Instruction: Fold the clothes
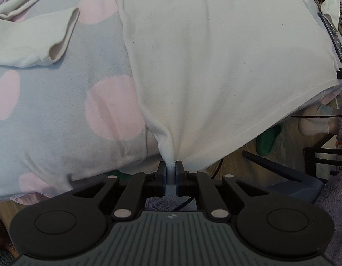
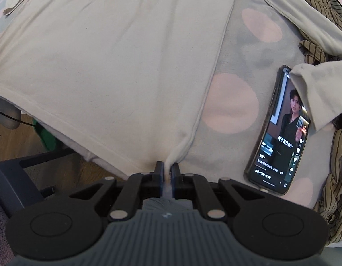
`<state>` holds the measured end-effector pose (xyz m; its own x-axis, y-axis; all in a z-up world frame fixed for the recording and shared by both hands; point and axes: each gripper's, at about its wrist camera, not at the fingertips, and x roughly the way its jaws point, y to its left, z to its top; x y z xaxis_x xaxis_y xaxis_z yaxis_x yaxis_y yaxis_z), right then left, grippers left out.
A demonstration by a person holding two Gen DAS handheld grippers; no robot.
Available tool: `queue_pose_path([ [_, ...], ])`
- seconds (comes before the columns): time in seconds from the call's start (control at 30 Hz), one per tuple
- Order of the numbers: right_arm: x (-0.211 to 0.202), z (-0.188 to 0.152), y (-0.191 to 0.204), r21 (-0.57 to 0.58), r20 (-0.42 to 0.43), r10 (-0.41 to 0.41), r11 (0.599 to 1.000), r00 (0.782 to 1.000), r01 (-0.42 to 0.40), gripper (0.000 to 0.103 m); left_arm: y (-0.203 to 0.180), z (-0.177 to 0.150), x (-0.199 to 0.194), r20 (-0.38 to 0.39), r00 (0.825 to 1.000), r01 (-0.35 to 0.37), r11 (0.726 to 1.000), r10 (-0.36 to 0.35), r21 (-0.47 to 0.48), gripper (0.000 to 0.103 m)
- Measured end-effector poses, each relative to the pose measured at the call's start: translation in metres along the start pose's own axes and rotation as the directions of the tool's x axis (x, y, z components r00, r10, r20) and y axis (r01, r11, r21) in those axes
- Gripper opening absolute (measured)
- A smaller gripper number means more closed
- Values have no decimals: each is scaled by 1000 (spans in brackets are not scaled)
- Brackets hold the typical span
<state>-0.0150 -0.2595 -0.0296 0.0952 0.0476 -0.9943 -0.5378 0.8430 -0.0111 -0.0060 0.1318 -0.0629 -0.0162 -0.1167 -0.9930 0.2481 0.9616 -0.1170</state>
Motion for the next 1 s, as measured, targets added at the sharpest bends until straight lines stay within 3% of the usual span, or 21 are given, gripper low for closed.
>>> queue_pose_path([
  [0.03, -2, -1, -1, 6, 2, 2, 1000, 1000, -2, 12, 1, -1, -1, -1, 1000, 4, 1000, -4, -5, 10],
  [0.13, -13, -2, -9, 38, 19, -7, 999, 1000, 6, 40, 5, -3, -14, 35, 999, 27, 999, -25, -35, 32],
  [0.17, -18, -3, -14, 56, 28, -15, 998, 999, 13, 41, 7, -4, -21, 55, 998, 40, 998, -37, -50, 43],
  [0.2, -24, -3, -18, 75, 37, -22, 997, 999, 19, 41, 10, -4, -28, 75, 996, 53, 996, -48, -65, 47],
  [0.33, -57, 5, -48, 180, 129, -57, 983, 990, 33, 41, 27, 8, -60, 161, 984, 95, 985, -71, -143, 47],
  [0.47, -93, 24, -87, 328, 256, -103, 945, 961, 14, 41, 57, 29, -91, 262, 964, 112, 965, -47, -237, 48],
  [0.73, -99, 62, -131, 467, 341, -150, 884, 928, -29, 48, 97, 88, -109, 420, 908, 187, 898, -3, -397, 48],
  [0.87, -92, 88, -137, 466, 368, -147, 884, 918, -46, 50, 101, 122, -97, 466, 884, 182, 902, 25, -392, 49],
  [1.0, -81, 114, -141, 481, 386, -137, 874, 912, -72, 51, 98, 149, -80, 460, 887, 156, 910, 42, -384, 49],
])
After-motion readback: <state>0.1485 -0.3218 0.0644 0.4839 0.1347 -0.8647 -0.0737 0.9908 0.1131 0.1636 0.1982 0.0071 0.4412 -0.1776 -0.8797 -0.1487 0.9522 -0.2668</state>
